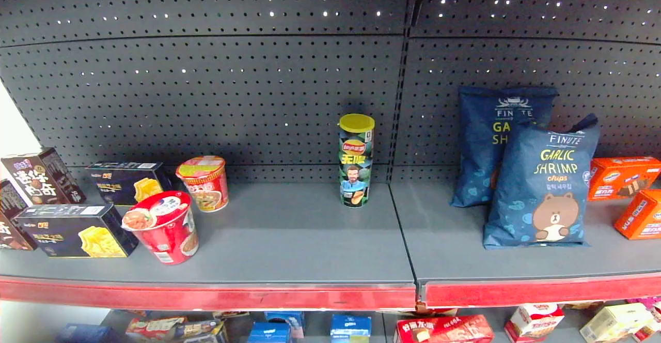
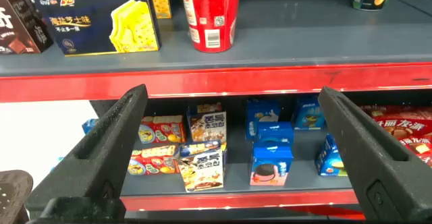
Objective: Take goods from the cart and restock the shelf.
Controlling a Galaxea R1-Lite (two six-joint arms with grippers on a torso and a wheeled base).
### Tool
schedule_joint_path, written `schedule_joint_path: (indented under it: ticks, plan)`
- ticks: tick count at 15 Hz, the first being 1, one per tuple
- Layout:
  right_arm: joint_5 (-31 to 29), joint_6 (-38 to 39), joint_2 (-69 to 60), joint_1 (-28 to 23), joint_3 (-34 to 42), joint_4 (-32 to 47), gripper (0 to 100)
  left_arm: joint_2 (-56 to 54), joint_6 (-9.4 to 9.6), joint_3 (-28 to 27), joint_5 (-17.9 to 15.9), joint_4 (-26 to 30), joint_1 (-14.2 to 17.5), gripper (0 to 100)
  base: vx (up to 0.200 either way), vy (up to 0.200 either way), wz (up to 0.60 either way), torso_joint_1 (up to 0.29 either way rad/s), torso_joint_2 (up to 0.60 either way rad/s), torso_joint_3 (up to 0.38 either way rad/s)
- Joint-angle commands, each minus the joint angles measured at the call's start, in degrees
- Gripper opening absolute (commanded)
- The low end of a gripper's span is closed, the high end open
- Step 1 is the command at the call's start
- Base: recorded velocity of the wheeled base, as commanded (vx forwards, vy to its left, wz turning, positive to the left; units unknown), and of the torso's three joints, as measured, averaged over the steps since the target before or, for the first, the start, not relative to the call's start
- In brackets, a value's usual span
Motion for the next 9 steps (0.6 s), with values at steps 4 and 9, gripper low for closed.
schedule_joint_path:
  ticks: [4,9]
  plan:
    - [0.0,0.0,0.1,0.0,0.0,0.0,100,0.0,-0.05,0.0,0.0,0.0,0.0,100,0.0,0.0,0.6,0.005,0.0,0.002]
    - [0.0,0.0,0.0,0.0,0.0,0.0,100,0.0,-0.05,0.0,0.0,0.0,0.0,100,0.0,0.0,0.6,0.008,0.0,0.001]
